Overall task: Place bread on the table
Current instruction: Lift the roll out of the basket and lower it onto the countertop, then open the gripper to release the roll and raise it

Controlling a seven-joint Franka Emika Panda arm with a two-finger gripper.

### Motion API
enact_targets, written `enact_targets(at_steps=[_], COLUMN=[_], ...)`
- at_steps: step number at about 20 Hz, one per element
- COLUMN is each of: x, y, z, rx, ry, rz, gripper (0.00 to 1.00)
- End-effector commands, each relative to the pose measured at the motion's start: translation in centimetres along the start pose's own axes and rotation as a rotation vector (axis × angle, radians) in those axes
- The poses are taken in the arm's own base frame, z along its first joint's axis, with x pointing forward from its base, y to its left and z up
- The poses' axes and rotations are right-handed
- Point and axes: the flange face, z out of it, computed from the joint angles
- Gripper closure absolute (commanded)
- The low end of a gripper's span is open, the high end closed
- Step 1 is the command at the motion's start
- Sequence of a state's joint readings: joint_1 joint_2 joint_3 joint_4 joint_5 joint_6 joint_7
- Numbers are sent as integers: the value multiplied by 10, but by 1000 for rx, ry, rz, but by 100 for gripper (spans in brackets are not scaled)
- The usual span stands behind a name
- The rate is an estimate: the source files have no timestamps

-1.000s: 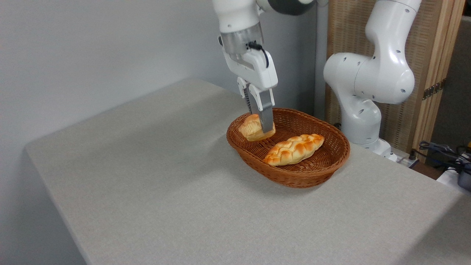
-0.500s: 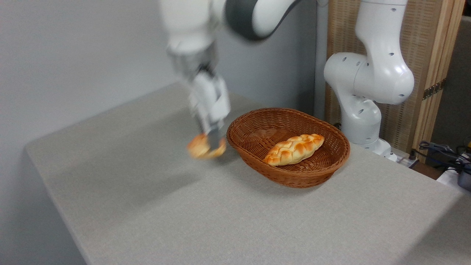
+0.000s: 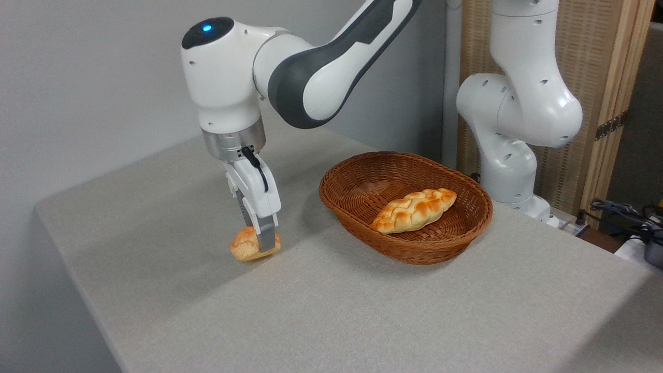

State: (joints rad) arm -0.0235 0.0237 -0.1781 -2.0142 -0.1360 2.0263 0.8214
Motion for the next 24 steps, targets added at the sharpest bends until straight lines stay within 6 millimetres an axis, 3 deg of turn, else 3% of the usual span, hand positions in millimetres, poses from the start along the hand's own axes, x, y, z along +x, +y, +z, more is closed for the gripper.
enact_targets(at_steps=[1, 3, 6, 9, 14, 17, 20, 24], x=[-2, -3, -16, -52, -93, -97, -77, -57], y=[0, -4, -33, -58, -71, -68, -54, -33], z=[-8, -18, -71, -125, -186, -193, -202, -198], rx=[6, 22, 119, 126, 81, 77, 91, 80], ry=[12, 20, 54, 56, 28, 28, 43, 25], rz=[-1, 10, 15, -64, -150, -199, -310, -262], gripper=[0, 0, 0, 0, 0, 0, 0, 0])
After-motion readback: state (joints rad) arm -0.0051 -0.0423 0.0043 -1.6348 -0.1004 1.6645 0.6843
